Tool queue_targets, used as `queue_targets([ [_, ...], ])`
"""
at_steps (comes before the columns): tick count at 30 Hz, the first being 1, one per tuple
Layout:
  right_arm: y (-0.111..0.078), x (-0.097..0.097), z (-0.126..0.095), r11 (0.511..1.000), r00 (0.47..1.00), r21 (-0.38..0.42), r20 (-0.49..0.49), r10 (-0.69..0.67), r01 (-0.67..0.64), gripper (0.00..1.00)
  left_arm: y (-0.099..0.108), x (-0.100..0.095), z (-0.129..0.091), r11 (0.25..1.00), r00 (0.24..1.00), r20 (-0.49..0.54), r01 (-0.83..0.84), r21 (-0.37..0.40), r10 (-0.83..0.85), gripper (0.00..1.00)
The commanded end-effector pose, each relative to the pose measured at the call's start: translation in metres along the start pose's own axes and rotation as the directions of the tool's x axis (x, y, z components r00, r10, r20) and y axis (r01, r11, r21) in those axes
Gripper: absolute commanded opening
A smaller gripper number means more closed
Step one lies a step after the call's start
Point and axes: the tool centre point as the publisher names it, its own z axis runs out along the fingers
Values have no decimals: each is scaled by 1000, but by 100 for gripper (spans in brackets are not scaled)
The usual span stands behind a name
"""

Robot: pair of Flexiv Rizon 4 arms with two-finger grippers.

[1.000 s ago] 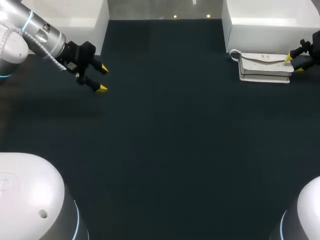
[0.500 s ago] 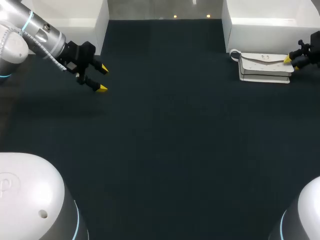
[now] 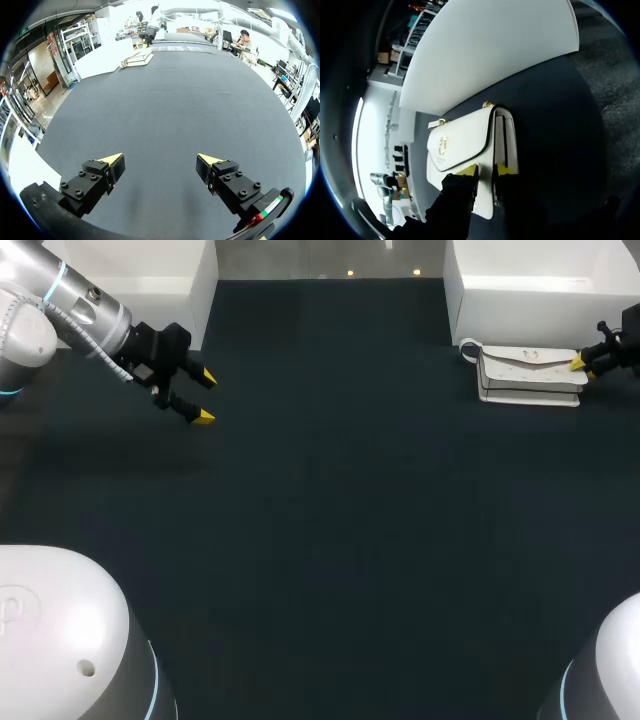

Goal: Pick up the bag, open it, inspect its contents, close it, and place it on the opposite side

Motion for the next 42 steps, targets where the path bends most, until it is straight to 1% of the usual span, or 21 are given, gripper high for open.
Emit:
queue_targets([
  [1, 5, -2, -4, 952, 1000, 306, -19, 2, 4, 12, 1, 0, 1, 1000, 1000, 2, -1, 3, 1, 100],
  [5, 3, -1, -6, 952, 999, 306, -40, 5, 7, 0, 1, 0, 1, 1000, 1000, 2, -1, 3, 1, 100],
  [13, -1, 5, -7, 952, 996, 304, -93, 11, 18, 0, 1, 0, 1, 1000, 1000, 2, -1, 3, 1, 100],
  [18, -9, 20, -5, 951, 993, 305, -119, -16, 52, 0, 1, 0, 1, 1000, 1000, 2, -1, 3, 1, 100],
  [23, -24, 38, 2, 946, 986, 309, -158, -48, 95, 0, 1, 0, 1, 1000, 1000, 2, -1, 3, 1, 100],
  [24, -29, 43, 3, 947, 984, 304, -172, -51, 102, 0, 1, 0, 1, 1000, 1000, 2, -1, 3, 1, 100],
  [28, -51, 62, 8, 951, 986, 294, -162, -47, 94, 0, 1, 0, 1, 1000, 1000, 2, -1, 3, 1, 100],
  [42, -51, 62, 8, 951, 986, 294, -162, -47, 94, 0, 1, 0, 1, 1000, 1000, 2, -1, 3, 1, 100],
])
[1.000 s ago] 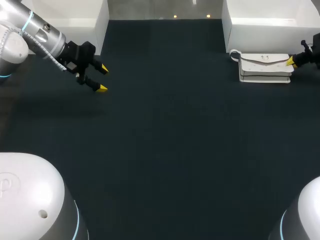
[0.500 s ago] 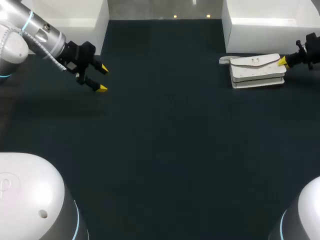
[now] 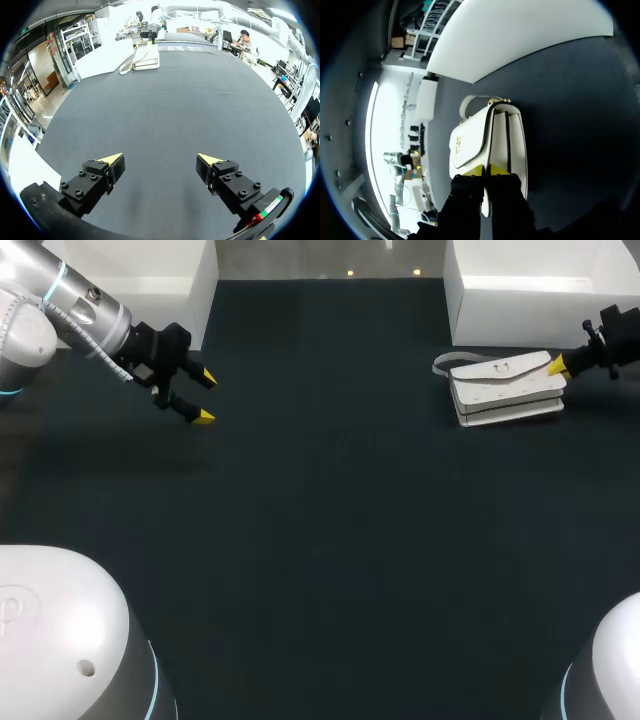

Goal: Pick up the bag, open it, inspect its contents, close it, and place it on the opposite side

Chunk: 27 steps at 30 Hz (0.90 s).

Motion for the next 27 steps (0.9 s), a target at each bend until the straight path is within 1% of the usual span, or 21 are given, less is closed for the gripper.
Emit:
queue_targets([
  [1, 6, -2, -2, 989, 1000, 146, -7, 1, 0, 0, 1, 0, 1, 1000, 1000, 2, -1, 3, 1, 100],
  [4, 6, -2, -2, 989, 1000, 146, -7, 1, 0, 0, 1, 0, 1, 1000, 1000, 2, -1, 3, 1, 100],
  [5, 3, 4, 3, 994, 1000, 113, 1, 5, -5, 0, 1, 0, 1, 1000, 1000, 2, -1, 3, 1, 100],
  [8, -9, 25, 20, 1000, 999, 20, -40, -6, 7, 0, 1, 0, 1, 1000, 1000, 2, -1, 3, 1, 100],
  [12, -22, 49, 42, 999, 998, -32, -63, -31, 29, 0, 1, 0, 1, 1000, 1000, 2, -1, 3, 1, 100],
  [15, -34, 65, 55, 997, 997, -73, -73, -36, 31, 0, 1, 0, 1, 1000, 1000, 2, -1, 3, 1, 100],
  [16, -38, 69, 59, 996, 995, -80, -92, -39, 32, 0, 1, 0, 1, 1000, 1000, 2, -1, 3, 1, 100],
  [18, -45, 76, 68, 995, 997, -101, -71, -28, 21, 0, 1, 0, 1, 1000, 1000, 2, -1, 3, 1, 100],
  [20, -53, 83, 75, 993, 997, -114, -77, -20, 11, 0, 1, 0, 1, 1000, 1000, 2, -1, 3, 1, 100],
  [21, -56, 86, 79, 992, 998, -123, -59, -18, 11, 0, 1, 0, 1, 1000, 1000, 2, -1, 3, 1, 100],
  [27, -81, 102, 98, 983, 997, -182, -75, 1, -14, 0, 1, 0, 1, 1000, 1000, 2, -1, 3, 1, 100],
])
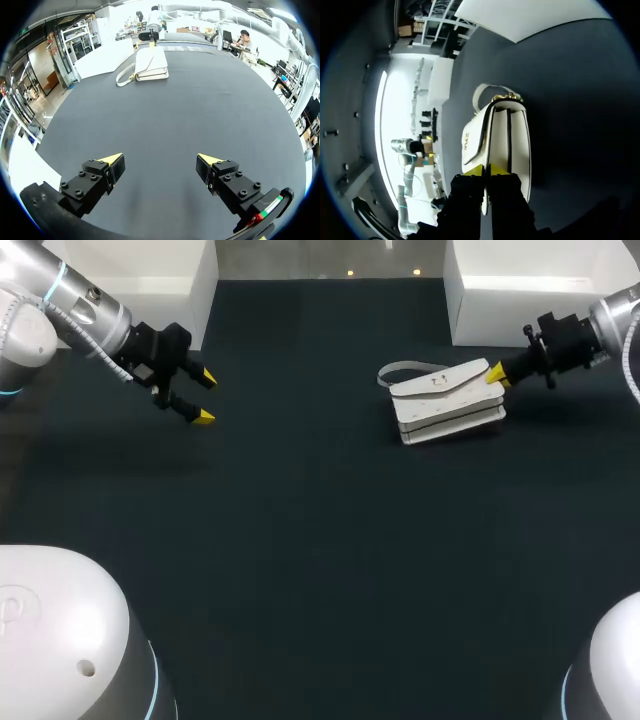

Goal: Pick up the bag, open it, inspect its contents, close it, and place it on the opposite side

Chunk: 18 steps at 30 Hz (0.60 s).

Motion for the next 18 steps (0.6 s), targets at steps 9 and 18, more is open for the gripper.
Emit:
queue_targets([
  [9, -51, 26, 61, 931, 1000, -364, 10, 24, -19, 0, 1, 0, 1, 1000, 1000, 2, -1, 3, 1, 100],
  [18, -54, 30, 72, 939, 999, -342, -8, 36, -37, 0, 1, 0, 1, 1000, 1000, 2, -1, 3, 1, 100],
])
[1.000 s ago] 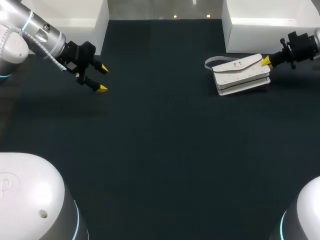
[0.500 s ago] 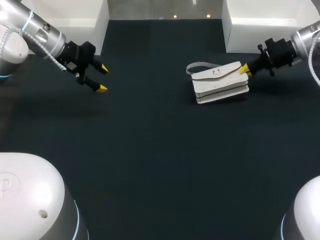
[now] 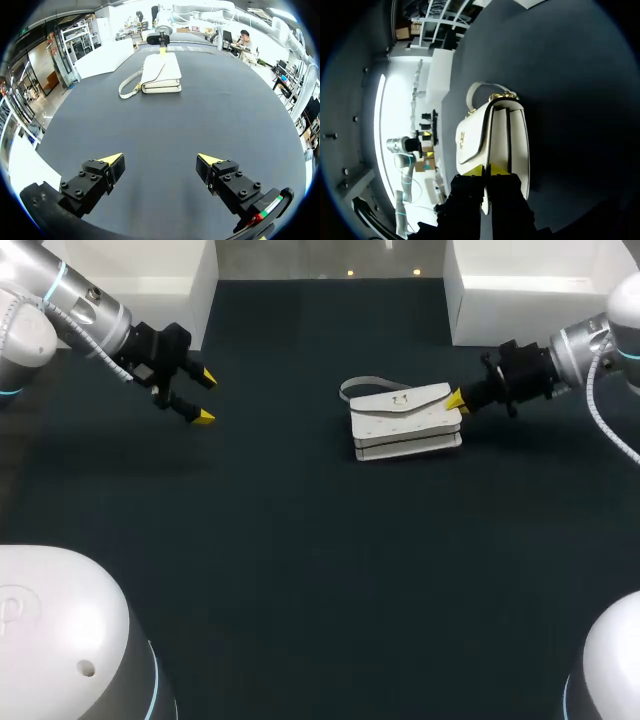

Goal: Pick up the bag, open it, inspect its contents, close it, and place it on the opposite side

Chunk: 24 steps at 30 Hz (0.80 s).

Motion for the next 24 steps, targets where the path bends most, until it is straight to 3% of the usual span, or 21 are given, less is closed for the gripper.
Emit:
queue_targets([
  [1, -6, 2, -1, 958, 1000, -285, 5, 1, 1, 0, 1, 0, 1, 1000, 1000, 2, -1, 3, 1, 100],
  [11, -6, 2, -1, 958, 1000, -285, 5, 1, 1, 0, 1, 0, 1, 1000, 1000, 2, -1, 3, 1, 100],
  [18, -5, 19, 47, 968, 999, -250, -39, -10, 0, 0, 1, 0, 1, 1000, 1000, 2, -1, 3, 1, 100],
  [24, -5, 33, 66, 975, 997, -220, -73, -35, 18, 0, 1, 0, 1, 1000, 1000, 2, -1, 3, 1, 100],
])
